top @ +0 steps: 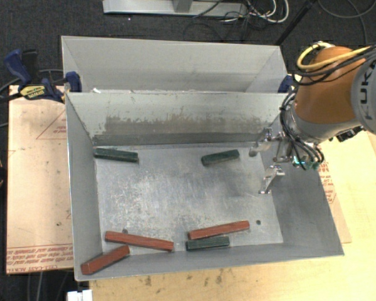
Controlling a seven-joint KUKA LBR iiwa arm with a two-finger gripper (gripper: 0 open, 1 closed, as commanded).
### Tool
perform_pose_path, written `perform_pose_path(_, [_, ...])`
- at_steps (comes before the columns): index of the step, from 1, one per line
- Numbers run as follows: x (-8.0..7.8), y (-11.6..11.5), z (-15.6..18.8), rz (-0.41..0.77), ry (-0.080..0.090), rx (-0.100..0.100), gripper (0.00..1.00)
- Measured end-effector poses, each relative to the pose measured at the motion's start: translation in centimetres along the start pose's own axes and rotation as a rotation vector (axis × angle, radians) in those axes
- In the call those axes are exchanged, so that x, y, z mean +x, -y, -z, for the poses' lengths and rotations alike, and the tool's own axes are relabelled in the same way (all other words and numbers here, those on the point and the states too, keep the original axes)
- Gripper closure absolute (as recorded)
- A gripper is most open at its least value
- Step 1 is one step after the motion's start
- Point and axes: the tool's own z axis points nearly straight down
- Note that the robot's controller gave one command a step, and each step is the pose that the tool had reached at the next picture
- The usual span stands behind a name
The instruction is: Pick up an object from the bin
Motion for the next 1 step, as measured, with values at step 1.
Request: perform_pose_path(1, [-0.19,-0.02,0.39,0.002,0.007,0.001,0.00])
